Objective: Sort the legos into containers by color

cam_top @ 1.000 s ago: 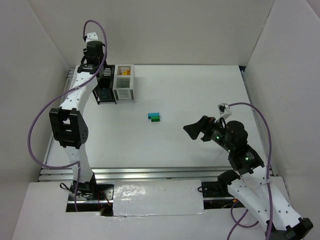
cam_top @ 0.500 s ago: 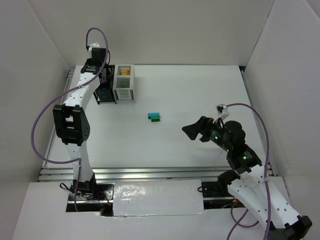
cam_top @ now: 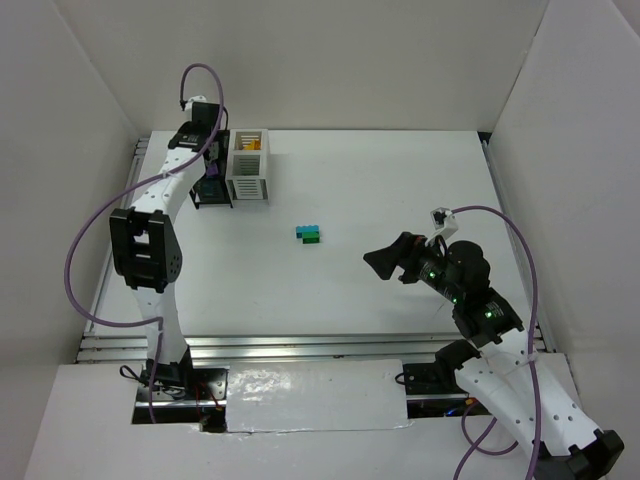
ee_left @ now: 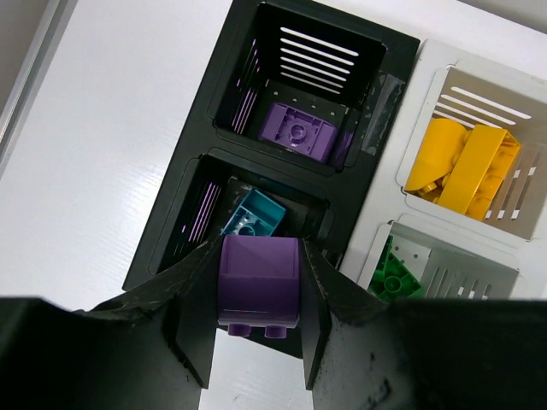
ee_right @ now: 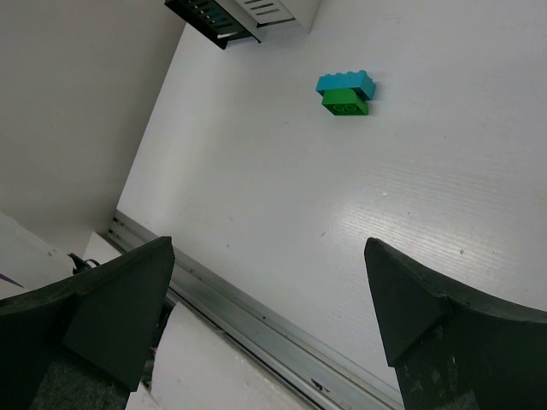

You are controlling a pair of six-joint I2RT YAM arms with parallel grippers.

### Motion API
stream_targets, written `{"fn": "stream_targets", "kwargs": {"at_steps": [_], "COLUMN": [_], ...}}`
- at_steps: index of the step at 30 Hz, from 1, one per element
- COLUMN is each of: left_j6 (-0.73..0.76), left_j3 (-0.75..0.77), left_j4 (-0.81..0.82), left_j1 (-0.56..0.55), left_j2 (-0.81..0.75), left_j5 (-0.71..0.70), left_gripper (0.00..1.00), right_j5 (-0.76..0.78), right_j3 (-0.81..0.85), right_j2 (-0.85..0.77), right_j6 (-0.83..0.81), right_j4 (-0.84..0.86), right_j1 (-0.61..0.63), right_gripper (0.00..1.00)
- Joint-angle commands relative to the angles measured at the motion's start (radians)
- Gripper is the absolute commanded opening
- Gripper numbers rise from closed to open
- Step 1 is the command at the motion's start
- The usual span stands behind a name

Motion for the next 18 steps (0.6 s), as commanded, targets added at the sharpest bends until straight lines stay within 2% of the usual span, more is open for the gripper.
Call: {"fn": "stream_targets", "kwargs": {"at_steps": [1, 9, 18], "left_j6": [-0.008, 0.014, 0.081], "left_j3": [0.017, 0.066, 0.032], "left_j4": [0.015, 0.035, 0.245], "left_j1": [-0.017, -0.017, -0.004], "left_j2": [-0.012, 0.005, -0.006], "left_j5": [-0.014, 0.003, -0.031], "left_gripper": [0.00, 0.00, 0.00], "right_j5": [0.001, 0.001, -0.003], "right_j3": [-0.001, -0.001, 0.000], "right_j2": [-0.006, -0.011, 0.018], "right_j6": [-0.006, -0.018, -0.015], "right_j4": [0.044, 0.033, 0.044], "right_j1": [-0.005, -0.005, -0.005], "right_gripper": [1.00, 1.00, 1.00]}}
